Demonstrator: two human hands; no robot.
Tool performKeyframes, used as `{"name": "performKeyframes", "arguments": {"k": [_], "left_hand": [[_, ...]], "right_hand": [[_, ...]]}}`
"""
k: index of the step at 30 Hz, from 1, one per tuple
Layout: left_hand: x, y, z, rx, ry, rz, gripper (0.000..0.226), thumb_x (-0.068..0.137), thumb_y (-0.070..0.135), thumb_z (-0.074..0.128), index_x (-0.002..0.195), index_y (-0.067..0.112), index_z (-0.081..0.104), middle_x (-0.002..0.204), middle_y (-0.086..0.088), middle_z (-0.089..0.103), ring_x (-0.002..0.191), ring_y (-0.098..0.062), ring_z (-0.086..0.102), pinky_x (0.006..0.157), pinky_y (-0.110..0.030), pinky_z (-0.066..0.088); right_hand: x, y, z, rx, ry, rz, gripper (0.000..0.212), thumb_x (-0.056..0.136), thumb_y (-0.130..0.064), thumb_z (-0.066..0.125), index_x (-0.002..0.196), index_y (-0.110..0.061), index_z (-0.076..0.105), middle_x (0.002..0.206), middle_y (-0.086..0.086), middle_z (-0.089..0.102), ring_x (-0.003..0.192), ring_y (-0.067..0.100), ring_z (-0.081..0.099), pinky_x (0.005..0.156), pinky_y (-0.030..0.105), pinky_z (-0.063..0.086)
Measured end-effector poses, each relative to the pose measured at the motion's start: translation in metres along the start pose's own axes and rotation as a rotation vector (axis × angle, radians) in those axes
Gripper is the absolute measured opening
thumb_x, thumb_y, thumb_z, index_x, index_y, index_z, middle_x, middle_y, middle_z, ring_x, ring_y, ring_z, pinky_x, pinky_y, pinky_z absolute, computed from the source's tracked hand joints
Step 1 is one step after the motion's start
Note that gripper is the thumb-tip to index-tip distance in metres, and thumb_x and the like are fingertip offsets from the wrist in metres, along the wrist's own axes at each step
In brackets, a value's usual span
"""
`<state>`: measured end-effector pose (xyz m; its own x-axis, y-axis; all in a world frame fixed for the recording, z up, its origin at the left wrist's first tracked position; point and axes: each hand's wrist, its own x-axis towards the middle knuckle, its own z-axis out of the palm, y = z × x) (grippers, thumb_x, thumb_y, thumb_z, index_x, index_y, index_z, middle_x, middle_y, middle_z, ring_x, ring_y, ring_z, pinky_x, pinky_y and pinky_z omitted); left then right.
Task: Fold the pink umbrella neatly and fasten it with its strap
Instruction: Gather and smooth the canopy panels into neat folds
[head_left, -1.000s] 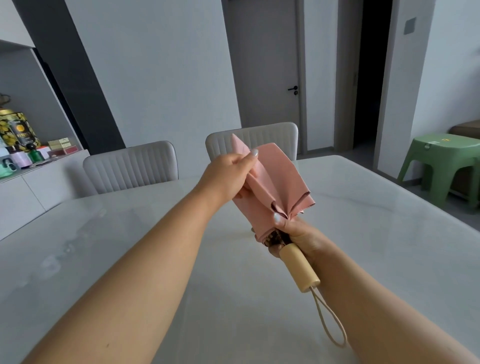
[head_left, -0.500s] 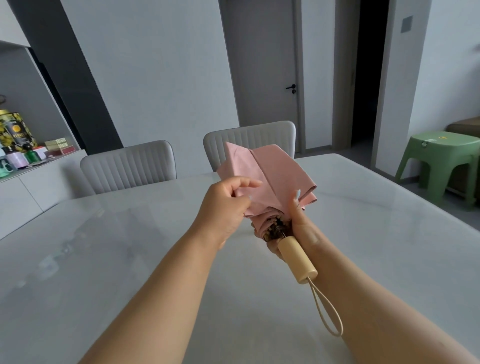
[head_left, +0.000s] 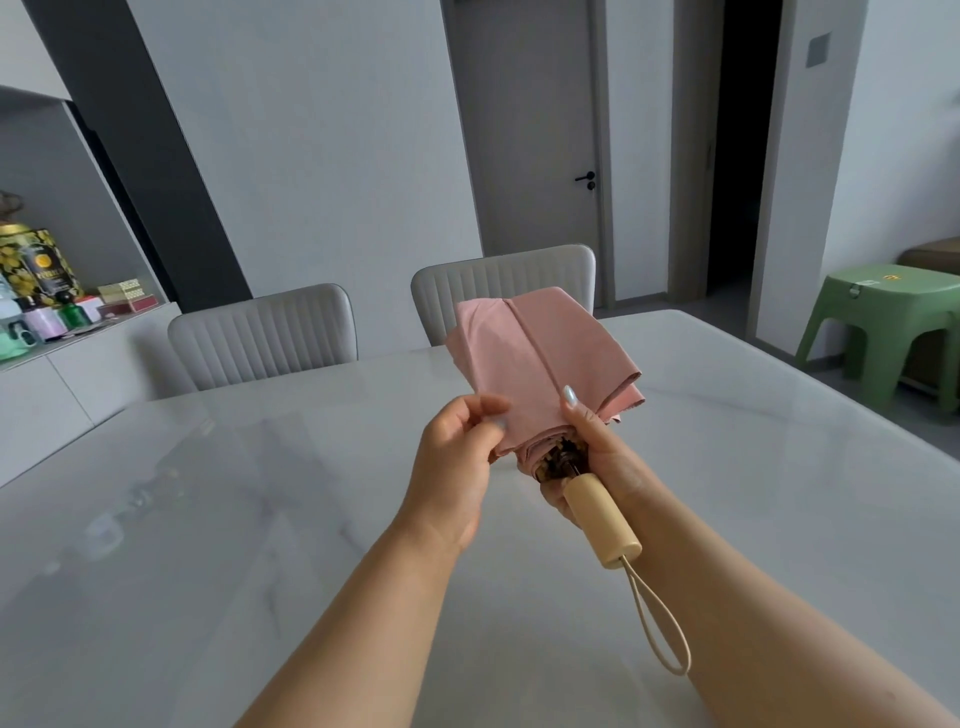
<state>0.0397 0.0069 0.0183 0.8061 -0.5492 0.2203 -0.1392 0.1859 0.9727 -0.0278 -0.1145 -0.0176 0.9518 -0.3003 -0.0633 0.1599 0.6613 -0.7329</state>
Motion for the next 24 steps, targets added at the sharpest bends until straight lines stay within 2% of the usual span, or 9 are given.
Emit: {"name": "performKeyframes", "arguments": {"k": [3,8,10,12,14,16,18,22,24], "left_hand": [[-0.002,-0.002,0.004,-0.242,0.017,-0.065,0.029,0.091,-0.013,0.035,0.085,0.003,0.058,0.079,-0.011,0.064,0.077,-0.021,0.059,0.087,-0.036,0.050],[-0.006,-0.014,0.008,-0.251,-0.034,-0.024,0.021,0.093,-0.011,0.042,0.088,0.005,0.054,0.073,-0.003,0.066,0.071,-0.014,0.063,0.072,-0.023,0.052],[-0.004,-0.019,0.005,-0.196,-0.013,-0.013,0.011,0.086,-0.003,0.055,0.091,0.006,0.053,0.075,-0.002,0.063,0.075,-0.017,0.059,0.078,-0.027,0.050],[-0.001,-0.020,0.000,-0.099,0.020,-0.042,0.026,0.071,0.010,0.057,0.097,0.010,0.052,0.079,-0.006,0.059,0.080,-0.022,0.055,0.080,-0.034,0.046],[0.007,-0.010,-0.002,0.000,0.065,-0.084,0.040,0.064,0.017,0.052,0.104,0.011,0.051,0.087,-0.012,0.060,0.082,-0.026,0.057,0.073,-0.033,0.048],[0.021,0.009,-0.004,0.052,0.075,-0.067,0.030,0.069,0.020,0.052,0.096,0.006,0.051,0.089,-0.015,0.061,0.079,-0.027,0.060,0.060,-0.030,0.049],[0.039,0.032,-0.003,0.068,0.088,-0.051,0.020,0.086,0.027,0.053,0.086,0.007,0.057,0.084,-0.014,0.062,0.078,-0.026,0.061,0.061,-0.029,0.048],[0.088,0.058,-0.004,0.155,0.203,-0.118,0.048,0.090,0.057,0.050,0.107,0.014,0.064,0.099,-0.006,0.068,0.089,-0.024,0.067,0.076,-0.037,0.056],[0.103,0.063,-0.004,0.245,0.300,-0.093,0.044,0.092,0.054,0.050,0.093,0.012,0.062,0.087,-0.006,0.063,0.081,-0.028,0.062,0.074,-0.035,0.054]], "right_hand": [[-0.002,-0.002,0.003,0.037,0.022,-0.015,0.067,0.054,-0.045,0.087,0.102,-0.005,0.061,0.081,0.009,0.062,0.058,0.016,0.060,0.034,0.019,0.041],[-0.004,-0.006,0.002,-0.009,0.096,-0.001,0.043,0.062,-0.028,0.078,0.094,-0.004,0.059,0.080,0.012,0.061,0.060,0.018,0.058,0.034,0.019,0.041],[-0.004,-0.006,0.002,-0.043,0.093,-0.007,0.045,0.059,-0.021,0.081,0.094,-0.004,0.059,0.078,0.012,0.063,0.058,0.018,0.060,0.035,0.020,0.041],[-0.003,-0.005,0.000,-0.108,0.086,-0.036,0.055,0.051,-0.020,0.082,0.099,-0.004,0.059,0.077,0.012,0.063,0.056,0.018,0.060,0.035,0.021,0.041],[-0.002,-0.004,0.000,-0.178,0.078,-0.072,0.062,0.049,-0.023,0.080,0.104,-0.003,0.058,0.078,0.013,0.062,0.055,0.017,0.059,0.036,0.022,0.040],[-0.002,-0.003,-0.001,-0.226,0.056,-0.110,0.054,0.055,-0.020,0.077,0.104,-0.004,0.058,0.077,0.012,0.064,0.057,0.018,0.063,0.037,0.022,0.040],[-0.003,-0.002,0.000,-0.282,0.018,-0.148,0.050,0.054,-0.021,0.076,0.099,-0.004,0.059,0.076,0.013,0.065,0.060,0.020,0.063,0.038,0.022,0.041],[-0.004,-0.001,0.003,-0.376,-0.045,-0.189,0.052,0.051,-0.027,0.077,0.091,0.002,0.060,0.073,0.019,0.064,0.052,0.018,0.057,0.040,0.023,0.041],[-0.004,-0.001,0.003,-0.375,-0.081,-0.201,0.045,0.052,-0.026,0.077,0.085,0.002,0.062,0.070,0.019,0.065,0.051,0.017,0.055,0.039,0.022,0.040]]}}
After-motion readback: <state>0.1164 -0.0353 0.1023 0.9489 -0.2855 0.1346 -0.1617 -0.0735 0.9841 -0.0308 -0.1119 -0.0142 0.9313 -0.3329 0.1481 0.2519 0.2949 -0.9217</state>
